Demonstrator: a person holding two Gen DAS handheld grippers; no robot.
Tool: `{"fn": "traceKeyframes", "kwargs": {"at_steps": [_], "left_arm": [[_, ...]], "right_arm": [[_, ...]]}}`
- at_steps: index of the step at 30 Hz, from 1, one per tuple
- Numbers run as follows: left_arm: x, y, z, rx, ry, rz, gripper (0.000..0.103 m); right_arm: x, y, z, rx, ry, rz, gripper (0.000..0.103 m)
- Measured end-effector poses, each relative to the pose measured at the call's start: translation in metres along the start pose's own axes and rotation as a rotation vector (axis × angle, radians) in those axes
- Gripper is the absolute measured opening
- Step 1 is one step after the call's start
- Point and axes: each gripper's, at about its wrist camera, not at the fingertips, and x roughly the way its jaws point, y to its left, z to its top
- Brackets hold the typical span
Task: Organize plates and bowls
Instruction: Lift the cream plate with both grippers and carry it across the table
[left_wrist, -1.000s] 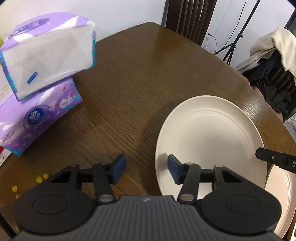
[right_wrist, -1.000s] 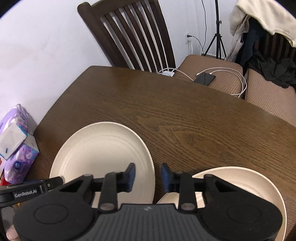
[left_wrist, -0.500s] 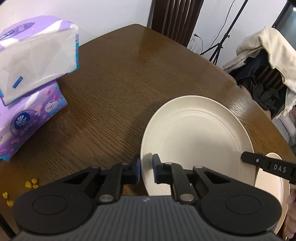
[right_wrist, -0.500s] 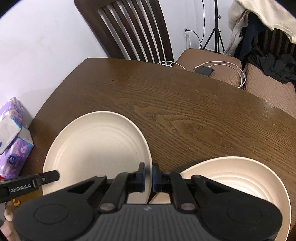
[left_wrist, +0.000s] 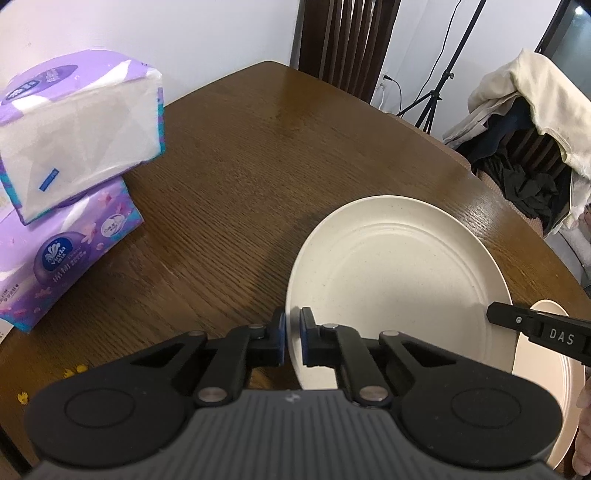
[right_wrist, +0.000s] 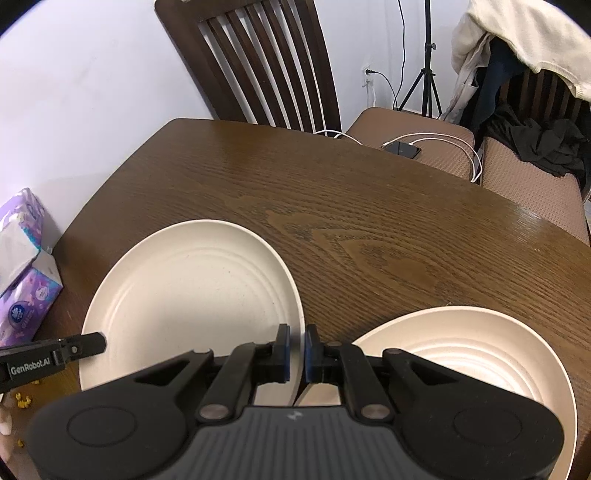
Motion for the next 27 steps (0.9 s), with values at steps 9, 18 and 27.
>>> {"fn": "traceKeyframes", "kwargs": {"at_steps": [9, 18, 27], "left_arm": [[-0.011, 0.001, -0.001, 0.005, -0.01, -0.001, 0.008], [-0.04, 0.004, -0.004, 0.038, -0.045, -0.027, 0.008], [-0.073, 0.005, -0.016, 0.068, -0.069, -0.053, 0.008]], "right_arm": [[-0.008, 0.003, -0.002, 0.004, -0.014, 0.008, 0.007], [-0.036, 0.007, -0.012, 0.029, -0.044, 0.0, 0.007], [-0.073, 0.017, -0.027, 0.054, -0.074, -0.011, 0.007]]}}
